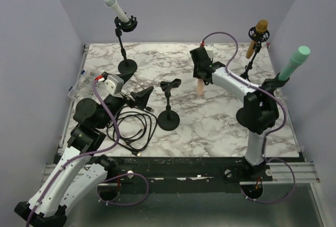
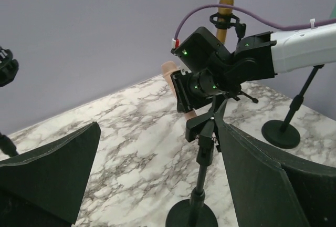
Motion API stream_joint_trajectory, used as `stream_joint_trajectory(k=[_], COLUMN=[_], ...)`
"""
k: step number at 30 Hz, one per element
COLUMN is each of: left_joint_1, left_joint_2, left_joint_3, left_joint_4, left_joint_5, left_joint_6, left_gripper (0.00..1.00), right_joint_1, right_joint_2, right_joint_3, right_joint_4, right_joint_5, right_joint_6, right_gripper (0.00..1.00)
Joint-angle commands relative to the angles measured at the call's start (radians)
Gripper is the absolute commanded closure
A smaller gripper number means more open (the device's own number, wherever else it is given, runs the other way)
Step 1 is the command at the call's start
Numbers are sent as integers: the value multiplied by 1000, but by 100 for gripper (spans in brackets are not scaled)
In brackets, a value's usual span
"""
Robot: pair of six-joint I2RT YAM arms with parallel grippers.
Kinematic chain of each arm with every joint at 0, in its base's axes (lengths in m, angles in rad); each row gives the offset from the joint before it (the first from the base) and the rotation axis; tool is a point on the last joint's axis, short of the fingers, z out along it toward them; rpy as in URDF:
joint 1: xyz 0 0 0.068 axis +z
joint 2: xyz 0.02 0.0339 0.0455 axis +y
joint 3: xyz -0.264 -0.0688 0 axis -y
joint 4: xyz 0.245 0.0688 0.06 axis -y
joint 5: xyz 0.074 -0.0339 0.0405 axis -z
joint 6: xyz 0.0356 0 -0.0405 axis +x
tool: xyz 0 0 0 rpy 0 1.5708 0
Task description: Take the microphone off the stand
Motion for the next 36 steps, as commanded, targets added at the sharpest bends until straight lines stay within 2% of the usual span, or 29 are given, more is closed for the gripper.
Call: stream_joint_trajectory(k=[1, 6, 12, 18, 22, 32, 36], left_joint_1=[-6, -7, -8, -10, -10, -10, -10], left_joint_2=[-17, -32, -37, -29, -20, -2, 0], left_joint_3=[-6, 1, 5, 1, 3, 3, 4], left_joint_4=[-28, -35, -40, -33, -32, -35, -34], left_joint_5=[-107, -98, -92, -79, -64, -61, -59], left_joint_6=[30, 32, 28, 22, 18, 18, 18], left_gripper=[2, 2, 2, 2, 2, 1, 2], right_joint_1=[-1, -32, -85, -123, -134, -134, -134], right_joint_2=[164, 403, 561, 723, 761, 798, 779], right_joint_3=[177, 477, 667, 878, 892, 877, 851], right_joint_4=[-50, -149, -130, -119, -81, -61, -63], right_joint_5=[2, -16, -87, -147, -173, -151, -155], right_joint_6=[-33, -66, -87, -97, -110, -140, -125], right_gripper=[99, 99, 97, 88, 77, 63, 54])
